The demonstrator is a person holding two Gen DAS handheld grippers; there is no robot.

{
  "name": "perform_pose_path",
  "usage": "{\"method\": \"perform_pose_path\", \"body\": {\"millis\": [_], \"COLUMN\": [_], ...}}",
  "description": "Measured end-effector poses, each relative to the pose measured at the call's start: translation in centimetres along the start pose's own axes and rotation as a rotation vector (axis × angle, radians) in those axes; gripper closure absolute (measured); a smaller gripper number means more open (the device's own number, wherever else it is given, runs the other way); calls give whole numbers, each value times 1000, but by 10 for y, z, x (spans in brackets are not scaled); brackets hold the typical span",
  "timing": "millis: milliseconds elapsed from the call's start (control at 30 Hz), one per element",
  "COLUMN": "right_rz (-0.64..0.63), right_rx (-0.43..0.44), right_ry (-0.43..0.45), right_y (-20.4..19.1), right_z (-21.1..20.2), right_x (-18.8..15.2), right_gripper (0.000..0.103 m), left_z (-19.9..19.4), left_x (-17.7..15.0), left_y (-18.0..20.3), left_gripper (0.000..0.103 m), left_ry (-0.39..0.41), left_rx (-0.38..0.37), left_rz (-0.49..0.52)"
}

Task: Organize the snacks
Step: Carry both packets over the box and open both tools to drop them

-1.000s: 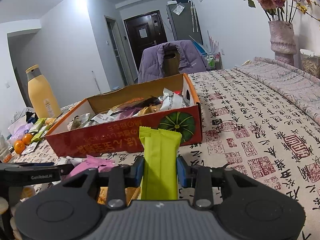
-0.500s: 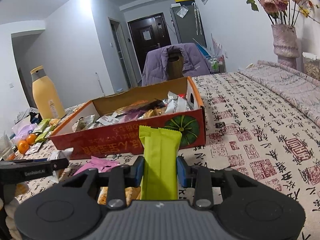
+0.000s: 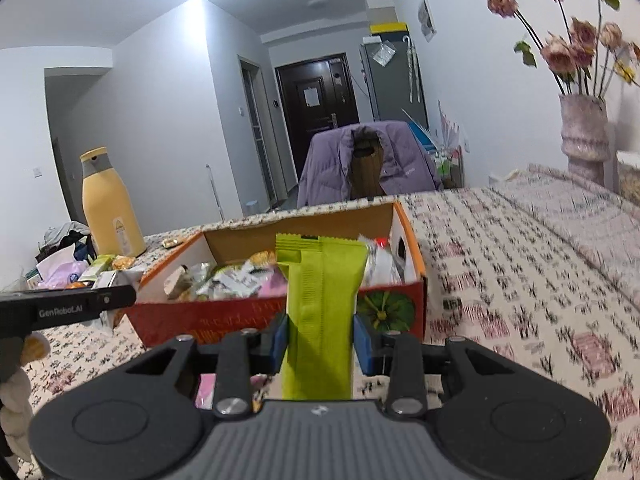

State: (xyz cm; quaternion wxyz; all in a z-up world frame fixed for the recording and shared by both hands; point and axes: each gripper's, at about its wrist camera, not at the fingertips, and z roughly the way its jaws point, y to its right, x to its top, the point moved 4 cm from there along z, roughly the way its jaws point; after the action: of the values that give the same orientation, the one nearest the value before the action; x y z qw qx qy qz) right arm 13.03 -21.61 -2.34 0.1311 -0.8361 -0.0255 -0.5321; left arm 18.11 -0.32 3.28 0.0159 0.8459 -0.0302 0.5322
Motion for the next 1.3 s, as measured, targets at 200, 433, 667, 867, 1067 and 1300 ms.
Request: {"method": "perform_pose_path", "body": {"millis": [200, 433, 667, 867, 1067, 1300], "right_rz": [-21, -44, -71, -52, -26, -34], "right_rx": [15, 34, 36, 26, 20, 5], "right_ry": [33, 52, 41, 27, -21, -61], "right_y": [-7, -14, -19, -18, -6, -3], "right_z": [14, 43, 89, 134, 166, 170], "right_x": [25, 56, 82, 89, 71, 59], "right_gripper": [69, 69, 69, 69, 69, 29], "left_z": [9, 32, 70, 105, 120, 132], "left_x": [22, 48, 65, 65, 55, 42], "left_y": [8, 15, 14, 7, -4, -12], "left_gripper": [62, 62, 62, 62, 62, 45], "left_ry": [31, 56, 38, 27, 23, -4], "left_rx": [-12, -16, -13, 21, 48, 44], "left_rz": [13, 8, -32, -87, -91, -106]}}
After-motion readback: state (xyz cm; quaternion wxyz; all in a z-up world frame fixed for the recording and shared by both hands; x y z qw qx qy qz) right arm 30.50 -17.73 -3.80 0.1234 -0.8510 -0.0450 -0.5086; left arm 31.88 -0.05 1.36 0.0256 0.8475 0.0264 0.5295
